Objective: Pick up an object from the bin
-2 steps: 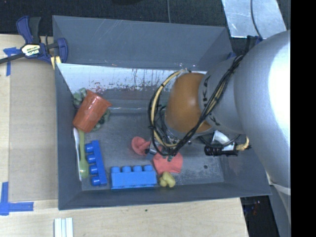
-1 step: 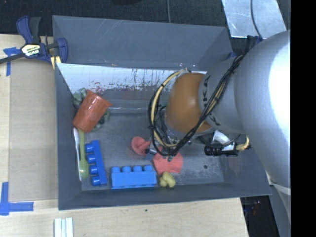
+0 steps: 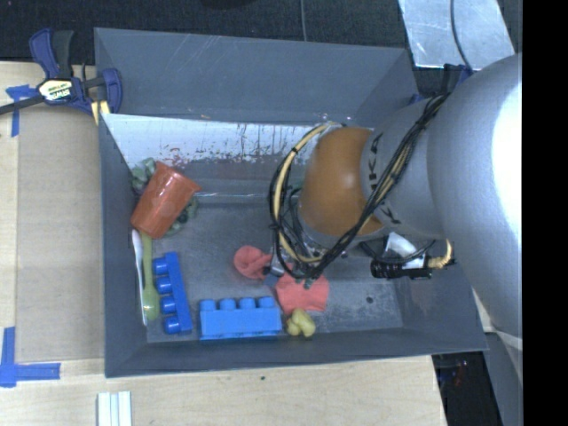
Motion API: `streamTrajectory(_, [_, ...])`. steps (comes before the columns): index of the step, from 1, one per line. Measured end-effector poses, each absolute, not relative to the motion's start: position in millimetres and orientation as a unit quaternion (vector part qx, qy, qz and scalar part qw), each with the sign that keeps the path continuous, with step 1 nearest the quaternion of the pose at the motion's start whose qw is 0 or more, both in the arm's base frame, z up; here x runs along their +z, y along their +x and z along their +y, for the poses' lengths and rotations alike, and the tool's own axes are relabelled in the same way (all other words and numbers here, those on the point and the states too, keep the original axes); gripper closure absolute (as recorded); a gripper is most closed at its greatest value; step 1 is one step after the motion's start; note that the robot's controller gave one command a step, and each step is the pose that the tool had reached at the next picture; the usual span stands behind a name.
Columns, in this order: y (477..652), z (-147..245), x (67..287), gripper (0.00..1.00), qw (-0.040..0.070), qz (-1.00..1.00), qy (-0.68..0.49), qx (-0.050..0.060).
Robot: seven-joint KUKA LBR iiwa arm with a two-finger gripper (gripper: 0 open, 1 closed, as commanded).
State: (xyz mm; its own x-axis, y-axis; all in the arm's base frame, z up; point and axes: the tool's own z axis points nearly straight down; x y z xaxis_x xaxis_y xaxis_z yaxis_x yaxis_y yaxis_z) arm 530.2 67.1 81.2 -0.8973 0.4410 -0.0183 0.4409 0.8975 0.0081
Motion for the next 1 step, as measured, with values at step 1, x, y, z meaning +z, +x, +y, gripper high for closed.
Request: streamTrajectory(1, [531.7, 66.8, 95.9, 1.00, 0.013, 0.974, 0.226, 0.003])
